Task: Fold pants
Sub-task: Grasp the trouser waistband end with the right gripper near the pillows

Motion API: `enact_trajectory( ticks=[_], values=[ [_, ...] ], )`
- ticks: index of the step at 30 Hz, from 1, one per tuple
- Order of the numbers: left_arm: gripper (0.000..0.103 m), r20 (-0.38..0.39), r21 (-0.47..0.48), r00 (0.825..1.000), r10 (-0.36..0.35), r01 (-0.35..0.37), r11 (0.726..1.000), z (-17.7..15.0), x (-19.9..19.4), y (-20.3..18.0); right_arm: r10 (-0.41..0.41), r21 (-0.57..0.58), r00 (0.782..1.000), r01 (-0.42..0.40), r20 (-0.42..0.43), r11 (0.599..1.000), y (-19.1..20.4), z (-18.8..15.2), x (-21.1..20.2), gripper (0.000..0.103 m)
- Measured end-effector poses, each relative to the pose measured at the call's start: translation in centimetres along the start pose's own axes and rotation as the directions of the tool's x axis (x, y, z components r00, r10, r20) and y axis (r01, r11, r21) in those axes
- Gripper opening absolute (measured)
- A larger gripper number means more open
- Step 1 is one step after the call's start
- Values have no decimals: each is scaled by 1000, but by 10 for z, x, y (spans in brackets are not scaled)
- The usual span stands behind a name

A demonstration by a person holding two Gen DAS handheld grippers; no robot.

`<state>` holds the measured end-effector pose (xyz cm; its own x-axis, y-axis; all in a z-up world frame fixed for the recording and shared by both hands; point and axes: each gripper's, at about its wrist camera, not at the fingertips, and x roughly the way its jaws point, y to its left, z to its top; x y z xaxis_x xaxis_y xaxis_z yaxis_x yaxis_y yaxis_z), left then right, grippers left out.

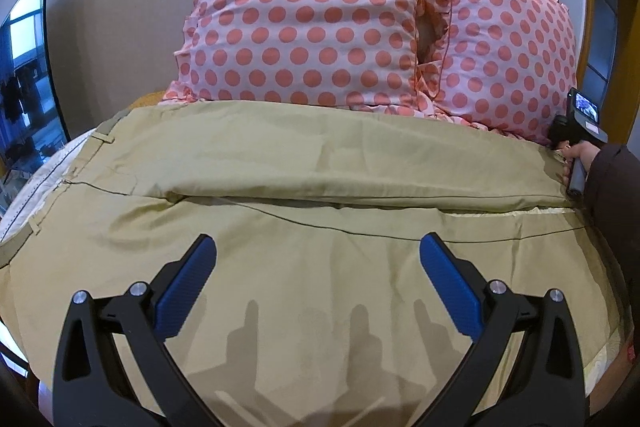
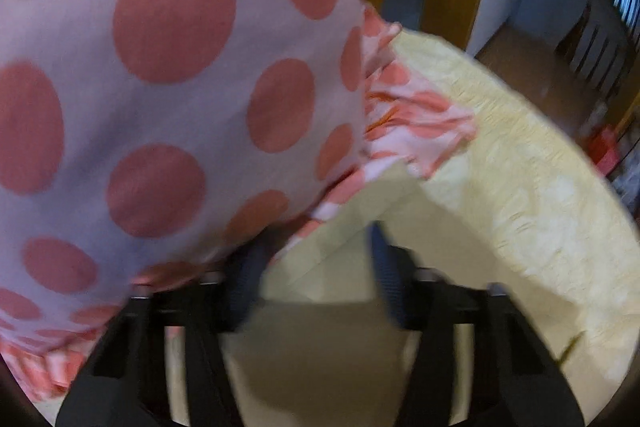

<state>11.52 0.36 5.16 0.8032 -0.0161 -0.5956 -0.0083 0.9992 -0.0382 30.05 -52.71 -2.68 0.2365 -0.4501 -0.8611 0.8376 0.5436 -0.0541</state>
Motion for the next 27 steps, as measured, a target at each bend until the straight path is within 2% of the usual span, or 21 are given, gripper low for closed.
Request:
enact_trajectory(
  ticks=[3, 5, 6, 8, 10, 12, 14, 16, 19, 22, 24, 27],
  values=[
    [101, 13, -20, 1000, -25, 25, 999, -1, -3, 5, 144, 81, 990, -143, 2, 986, -33, -6, -2, 8],
    [101, 22, -34, 999, -38, 39, 999, -2, -8, 9, 236, 125, 971, -238, 32, 963, -57, -13, -12, 6],
    [101, 25, -38, 999, -35, 36, 999, -3, -11, 10, 301, 144, 951, -309, 75, 940, -73, -21, -25, 5],
    [101, 35, -49, 999, -25, 27, 998, -4, -17, 14, 374, 151, 918, -392, 135, 908, -99, -34, -49, 5],
    [101, 44, -62, 999, -17, 20, 998, -5, -23, 18, 451, 157, 872, -480, 189, 863, -130, -58, -80, 5],
    [101, 50, -72, 999, -10, 14, 997, -5, -28, 21, 500, 159, 839, -535, 214, 830, -151, -89, -111, 5],
    [101, 48, -82, 999, 3, 1, 997, -3, -32, 25, 537, 168, 818, -570, 205, 804, -173, -124, -134, 5],
    [101, 51, -91, 999, 11, -6, 996, -1, -35, 29, 544, 183, 819, -572, 180, 800, -179, -143, -151, 5],
    [101, 72, -95, 997, 35, -28, 995, 4, -38, 32, 575, 226, 811, -583, 106, 780, -195, -160, -147, 6],
    [101, 77, -95, 995, 56, -48, 994, 9, -37, 35, 597, 335, 802, -571, 33, 749, -204, -165, -132, 18],
    [101, 74, -97, 995, 62, -55, 994, 12, -37, 39, 614, 371, 789, -576, 21, 728, -207, -169, -127, 44],
    [101, 78, -119, 996, 37, -28, 993, 19, -36, 51, 620, 385, 784, -584, 38, 715, -205, -171, -125, 49]
  ],
)
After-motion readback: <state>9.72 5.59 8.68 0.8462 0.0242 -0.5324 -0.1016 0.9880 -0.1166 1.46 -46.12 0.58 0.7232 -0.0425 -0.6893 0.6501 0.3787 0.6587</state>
